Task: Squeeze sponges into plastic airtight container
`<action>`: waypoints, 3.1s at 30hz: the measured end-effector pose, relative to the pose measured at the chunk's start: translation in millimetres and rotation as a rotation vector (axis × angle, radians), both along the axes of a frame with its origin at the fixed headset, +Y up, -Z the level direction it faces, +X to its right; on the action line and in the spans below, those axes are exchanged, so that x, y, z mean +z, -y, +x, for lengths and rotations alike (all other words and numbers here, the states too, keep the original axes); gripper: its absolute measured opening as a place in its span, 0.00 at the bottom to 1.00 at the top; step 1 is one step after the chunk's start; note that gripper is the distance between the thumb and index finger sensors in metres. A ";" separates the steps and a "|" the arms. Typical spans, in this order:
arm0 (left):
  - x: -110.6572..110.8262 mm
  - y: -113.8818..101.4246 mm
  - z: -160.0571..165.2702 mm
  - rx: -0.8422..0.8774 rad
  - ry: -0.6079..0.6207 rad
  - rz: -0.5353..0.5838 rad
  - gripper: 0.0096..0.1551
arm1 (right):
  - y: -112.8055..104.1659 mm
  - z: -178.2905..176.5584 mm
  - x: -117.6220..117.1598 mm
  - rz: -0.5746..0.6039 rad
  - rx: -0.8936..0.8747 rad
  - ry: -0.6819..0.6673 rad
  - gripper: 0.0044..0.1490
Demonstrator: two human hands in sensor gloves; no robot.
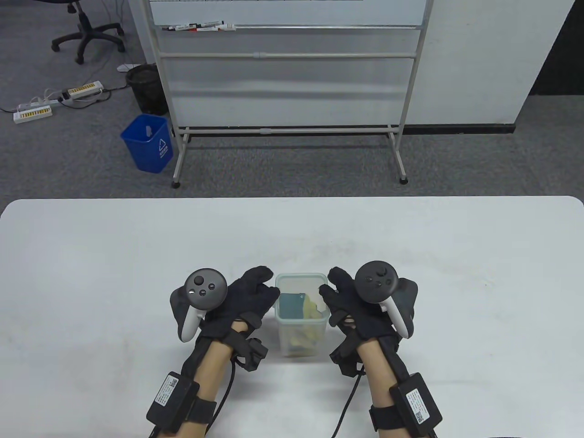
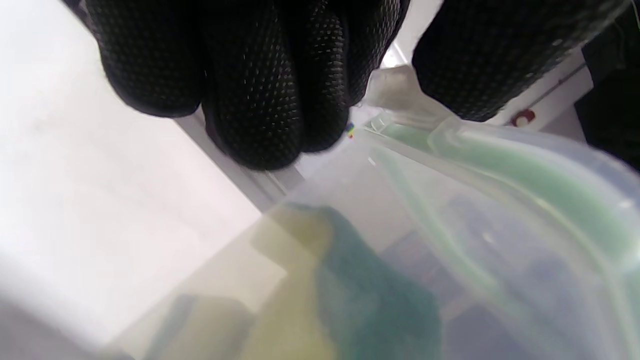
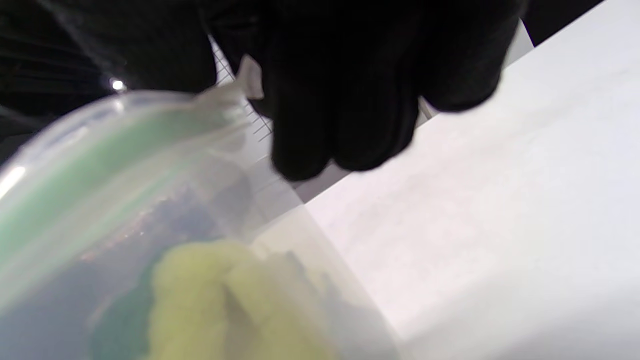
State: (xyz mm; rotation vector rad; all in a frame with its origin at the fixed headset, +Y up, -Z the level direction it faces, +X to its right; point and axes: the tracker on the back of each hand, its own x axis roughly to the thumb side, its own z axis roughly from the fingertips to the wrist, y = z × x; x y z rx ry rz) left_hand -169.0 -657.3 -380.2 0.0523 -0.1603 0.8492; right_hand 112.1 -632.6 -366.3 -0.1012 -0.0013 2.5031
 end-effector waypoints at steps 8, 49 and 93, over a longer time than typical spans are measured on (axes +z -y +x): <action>9.7 -14.3 5.7 -0.185 -0.071 0.150 0.28 | -14.0 -18.6 11.8 0.171 0.293 0.047 0.47; 18.2 -20.7 -17.0 -0.208 -0.078 0.147 0.42 | -13.7 38.2 15.9 0.218 0.057 0.154 0.39; 45.5 47.9 -31.8 -0.779 0.012 0.156 0.53 | 79.0 64.0 33.3 0.214 0.454 -0.037 0.55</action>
